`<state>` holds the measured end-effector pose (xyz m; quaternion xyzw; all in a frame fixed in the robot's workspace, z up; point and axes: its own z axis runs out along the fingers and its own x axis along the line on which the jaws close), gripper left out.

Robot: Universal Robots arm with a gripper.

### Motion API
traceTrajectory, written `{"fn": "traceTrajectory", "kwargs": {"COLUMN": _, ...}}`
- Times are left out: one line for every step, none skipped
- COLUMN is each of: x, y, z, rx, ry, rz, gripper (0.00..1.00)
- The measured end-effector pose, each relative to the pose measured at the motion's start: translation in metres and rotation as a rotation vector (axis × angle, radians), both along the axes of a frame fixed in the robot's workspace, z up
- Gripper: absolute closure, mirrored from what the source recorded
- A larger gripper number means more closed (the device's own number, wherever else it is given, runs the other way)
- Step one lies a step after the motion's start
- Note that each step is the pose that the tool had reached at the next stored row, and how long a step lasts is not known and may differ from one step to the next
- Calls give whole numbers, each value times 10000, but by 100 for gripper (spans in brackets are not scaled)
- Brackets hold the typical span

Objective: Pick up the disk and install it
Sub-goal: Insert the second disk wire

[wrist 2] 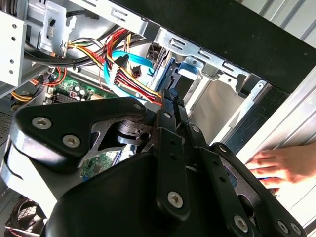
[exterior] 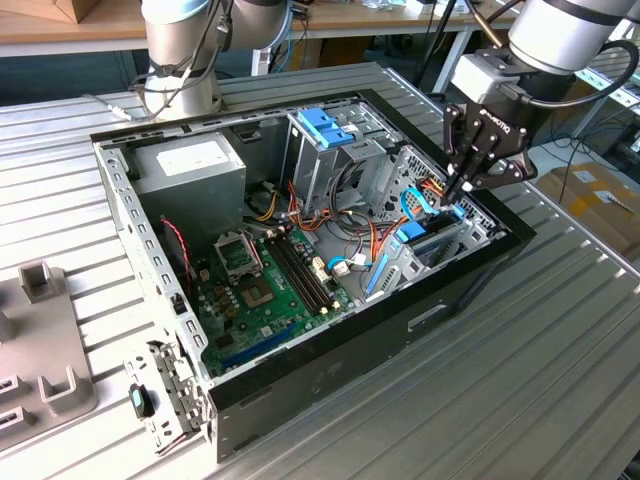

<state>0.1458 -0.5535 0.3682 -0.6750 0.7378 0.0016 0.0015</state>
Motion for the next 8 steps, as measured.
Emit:
{"fn": "traceTrajectory", "kwargs": {"x": -2, "y": 0, "z": 0, "rx": -1, "ry": 0, "rz": 0, "gripper": 84}}
{"fn": "traceTrajectory", "kwargs": {"x": -12, "y": 0, "z": 0, "rx": -1, "ry": 0, "rz": 0, "gripper": 84}}
{"fn": "traceTrajectory", "kwargs": {"x": -21, "y": 0, "z": 0, "rx": 0, "ry": 0, "rz": 0, "gripper": 84}}
{"fn": "traceTrajectory", "kwargs": {"x": -23, "y": 0, "z": 0, "rx": -1, "ry": 0, "rz": 0, "gripper": 84}}
{"fn": "traceTrajectory", "kwargs": {"x": -24, "y": 0, "z": 0, "rx": -1, "ry": 0, "rz": 0, "gripper": 84}}
{"fn": "traceTrajectory", "kwargs": {"x": -25, "y": 0, "z": 0, "rx": -1, "ry": 0, "rz": 0, "gripper": 84}}
{"fn": "traceTrajectory", "kwargs": {"x": -26, "y": 0, "z": 0, "rx": -1, "ry": 0, "rz": 0, "gripper": 84}}
{"fn": "traceTrajectory", "kwargs": {"x": -27, "y": 0, "z": -1, "rx": 0, "ry": 0, "rz": 0, "gripper": 84}}
